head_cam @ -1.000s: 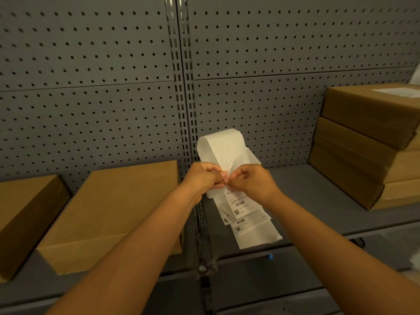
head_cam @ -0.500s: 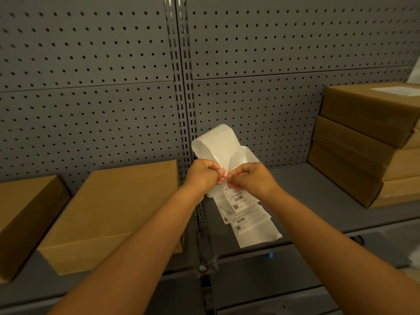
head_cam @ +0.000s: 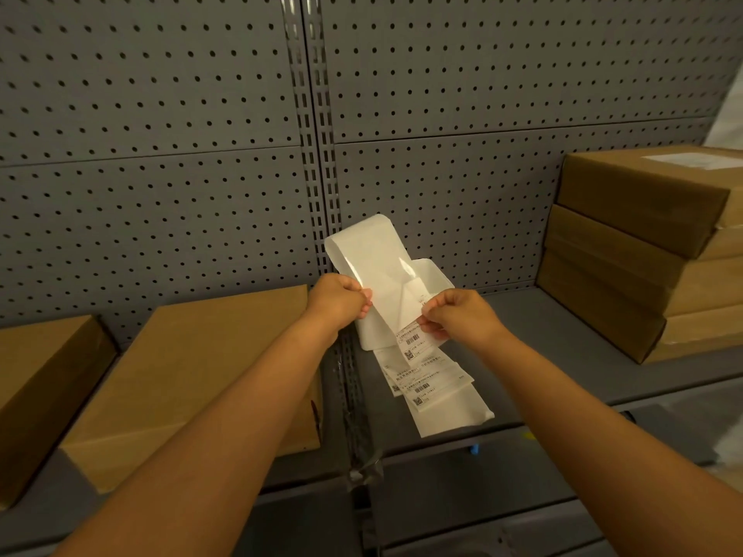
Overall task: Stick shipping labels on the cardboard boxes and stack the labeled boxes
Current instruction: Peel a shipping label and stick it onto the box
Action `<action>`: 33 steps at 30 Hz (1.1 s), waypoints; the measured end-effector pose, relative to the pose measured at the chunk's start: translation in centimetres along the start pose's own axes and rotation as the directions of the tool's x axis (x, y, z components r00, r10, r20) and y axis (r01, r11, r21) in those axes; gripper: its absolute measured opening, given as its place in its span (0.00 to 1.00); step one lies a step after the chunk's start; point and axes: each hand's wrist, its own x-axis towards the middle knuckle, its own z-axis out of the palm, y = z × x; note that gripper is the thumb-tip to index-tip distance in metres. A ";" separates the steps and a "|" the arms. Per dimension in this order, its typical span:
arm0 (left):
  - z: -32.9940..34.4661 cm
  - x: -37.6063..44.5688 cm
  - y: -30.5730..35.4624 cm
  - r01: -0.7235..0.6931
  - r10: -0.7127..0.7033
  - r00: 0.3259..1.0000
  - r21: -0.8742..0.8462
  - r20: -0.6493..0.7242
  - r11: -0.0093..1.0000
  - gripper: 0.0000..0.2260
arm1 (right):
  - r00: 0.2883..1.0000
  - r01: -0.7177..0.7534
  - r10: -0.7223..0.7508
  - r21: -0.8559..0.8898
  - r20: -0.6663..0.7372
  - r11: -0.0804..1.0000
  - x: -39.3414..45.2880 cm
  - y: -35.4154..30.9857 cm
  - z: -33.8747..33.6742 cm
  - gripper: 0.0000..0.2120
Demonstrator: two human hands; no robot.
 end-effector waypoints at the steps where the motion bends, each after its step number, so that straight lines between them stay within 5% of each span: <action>1: -0.1 0.1 -0.1 -0.001 0.001 1.000 -0.005 -0.006 1.000 0.04 | 1.000 -0.004 0.004 0.003 -0.007 1.000 0.0 0.1 -0.3 0.06; 10: 0.2 0.7 -0.6 0.028 -0.030 0.998 -0.031 -0.064 0.999 0.09 | 0.998 -0.026 0.023 -0.048 -0.059 0.999 -0.4 0.9 -2.8 0.05; 20: 1.1 1.3 -0.6 0.087 -0.097 0.990 -0.098 -0.100 0.991 0.02 | 0.991 -0.093 0.077 -0.141 -0.111 0.986 -0.7 2.7 -5.0 0.08; 33: 0.9 2.5 -2.0 0.126 -0.131 0.963 -0.036 -0.234 0.991 0.10 | 0.961 -0.188 0.145 -0.172 -0.234 0.967 -1.0 4.9 -9.3 0.08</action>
